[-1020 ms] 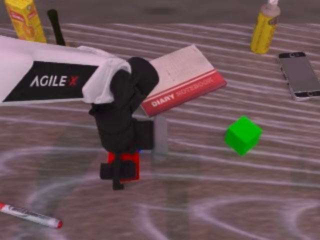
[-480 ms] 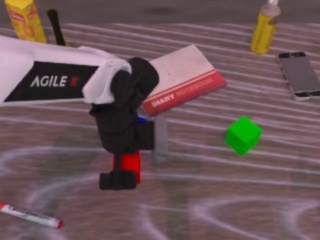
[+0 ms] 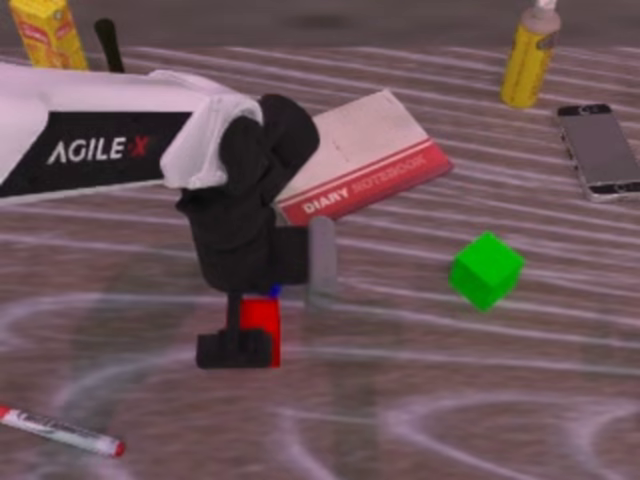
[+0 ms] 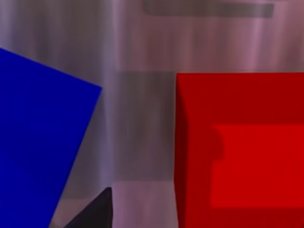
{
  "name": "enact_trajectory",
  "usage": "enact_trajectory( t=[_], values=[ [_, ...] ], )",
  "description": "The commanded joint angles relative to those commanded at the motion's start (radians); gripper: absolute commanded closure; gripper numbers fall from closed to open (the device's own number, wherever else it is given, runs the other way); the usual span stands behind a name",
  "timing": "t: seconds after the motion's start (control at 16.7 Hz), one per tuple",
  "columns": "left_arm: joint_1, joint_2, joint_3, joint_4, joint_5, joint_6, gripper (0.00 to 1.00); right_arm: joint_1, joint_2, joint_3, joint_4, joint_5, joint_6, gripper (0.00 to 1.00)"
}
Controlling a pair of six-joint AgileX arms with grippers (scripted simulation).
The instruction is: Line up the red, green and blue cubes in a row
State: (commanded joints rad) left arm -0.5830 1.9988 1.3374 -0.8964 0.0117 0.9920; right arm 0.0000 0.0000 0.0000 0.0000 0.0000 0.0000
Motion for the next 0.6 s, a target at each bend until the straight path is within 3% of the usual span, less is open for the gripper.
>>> enact_trajectory(
  t=[0.3, 0.6],
  values=[
    [0.015, -0.066, 0.097, -0.171, -0.001, -0.003, 0.00, 0.000, 0.000, 0.000, 0.000, 0.000, 0.000, 0.00],
    [0.011, -0.069, 0.101, -0.178, -0.001, -0.004, 0.00, 0.000, 0.000, 0.000, 0.000, 0.000, 0.000, 0.00]
  ],
)
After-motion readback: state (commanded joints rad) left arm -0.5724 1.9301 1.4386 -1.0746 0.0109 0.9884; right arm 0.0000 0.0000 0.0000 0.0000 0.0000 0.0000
